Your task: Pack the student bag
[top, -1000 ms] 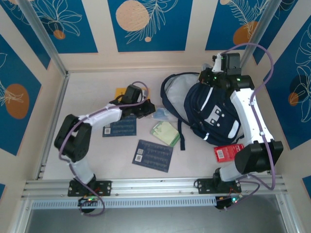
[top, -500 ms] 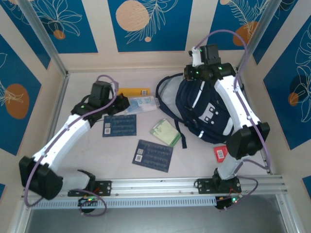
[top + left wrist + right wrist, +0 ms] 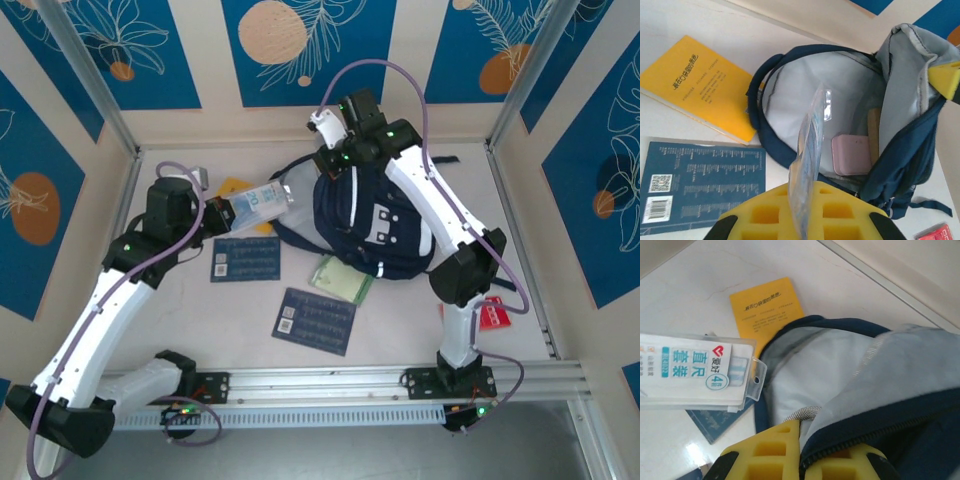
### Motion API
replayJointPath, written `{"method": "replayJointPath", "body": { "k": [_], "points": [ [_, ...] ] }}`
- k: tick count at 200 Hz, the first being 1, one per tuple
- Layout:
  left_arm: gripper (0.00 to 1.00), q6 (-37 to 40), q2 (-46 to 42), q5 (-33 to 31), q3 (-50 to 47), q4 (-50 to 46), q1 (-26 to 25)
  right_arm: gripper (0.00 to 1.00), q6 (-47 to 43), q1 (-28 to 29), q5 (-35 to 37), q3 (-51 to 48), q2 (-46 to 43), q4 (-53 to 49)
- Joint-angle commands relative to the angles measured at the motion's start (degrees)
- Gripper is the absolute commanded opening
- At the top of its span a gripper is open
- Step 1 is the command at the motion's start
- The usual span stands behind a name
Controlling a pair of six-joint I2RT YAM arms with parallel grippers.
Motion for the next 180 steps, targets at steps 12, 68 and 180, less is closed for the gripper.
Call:
{"method": "replayJointPath", "body": {
  "k": [12, 68, 180],
  "points": [
    [0.0, -0.33, 3.43, 9.57, 0.91, 5.91, 0.53, 0.0, -2.09, -4.2, -2.54, -4.34, -11.55, 5.41],
    [0.01, -5.43, 13.25, 21.27, 1.91, 15.41, -0.25, 0.0, 5.01, -13.2, -25.08, -10.4, -18.23, 9.18],
    [0.04, 0.54, 27.67, 30.22, 10.38, 19.45, -4.51, 0.0, 10.22, -18.05, -39.77, -15.26, -21.57, 15.17]
  ]
}}
